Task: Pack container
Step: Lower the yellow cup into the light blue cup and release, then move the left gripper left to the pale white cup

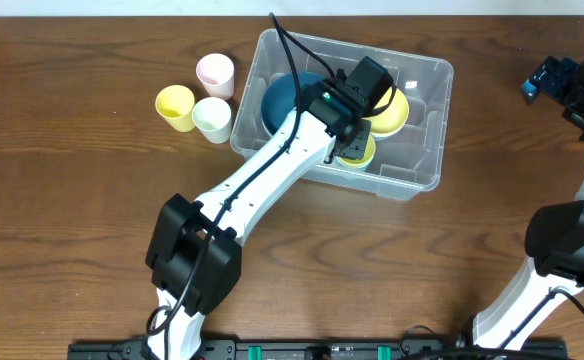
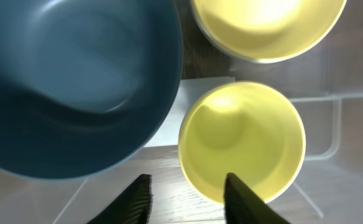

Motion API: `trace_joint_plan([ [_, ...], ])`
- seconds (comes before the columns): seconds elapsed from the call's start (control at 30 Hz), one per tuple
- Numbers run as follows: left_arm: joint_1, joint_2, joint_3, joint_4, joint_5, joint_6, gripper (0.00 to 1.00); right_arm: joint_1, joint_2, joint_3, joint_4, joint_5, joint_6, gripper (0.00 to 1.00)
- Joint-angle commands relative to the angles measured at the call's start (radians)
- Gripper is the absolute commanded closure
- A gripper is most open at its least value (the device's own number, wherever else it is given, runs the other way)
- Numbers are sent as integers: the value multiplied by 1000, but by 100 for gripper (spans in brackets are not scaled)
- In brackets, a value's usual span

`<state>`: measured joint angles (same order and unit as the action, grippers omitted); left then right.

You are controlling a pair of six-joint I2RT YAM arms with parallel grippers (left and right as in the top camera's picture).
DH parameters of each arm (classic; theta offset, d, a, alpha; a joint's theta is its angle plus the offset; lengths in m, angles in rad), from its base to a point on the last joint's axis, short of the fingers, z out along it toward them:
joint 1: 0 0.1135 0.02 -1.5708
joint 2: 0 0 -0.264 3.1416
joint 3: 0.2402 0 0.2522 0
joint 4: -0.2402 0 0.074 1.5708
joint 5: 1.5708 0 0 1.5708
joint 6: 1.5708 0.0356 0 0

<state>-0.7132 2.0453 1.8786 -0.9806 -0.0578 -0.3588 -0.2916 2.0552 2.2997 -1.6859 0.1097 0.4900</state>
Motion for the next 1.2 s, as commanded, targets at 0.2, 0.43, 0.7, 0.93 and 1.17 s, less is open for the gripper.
trace_joint_plan([
  [0.2, 133, -191, 148, -75, -30, 36, 33, -3, 6, -1, -1, 14, 11, 1],
  [0.43, 401, -291, 148, -172, -32, -10, 27, -3, 6, -1, -1, 14, 11, 1],
  [0.7, 599, -188, 105, -217, 8, -8, 23, -3, 6, -1, -1, 14, 11, 1],
  [0.93, 618, -63, 105, -204, 25, -20, 22, -3, 6, -1, -1, 14, 11, 1],
  [1.17, 618, 14, 103, -223, 27, -139, 23, -3, 6, -1, -1, 14, 11, 1],
])
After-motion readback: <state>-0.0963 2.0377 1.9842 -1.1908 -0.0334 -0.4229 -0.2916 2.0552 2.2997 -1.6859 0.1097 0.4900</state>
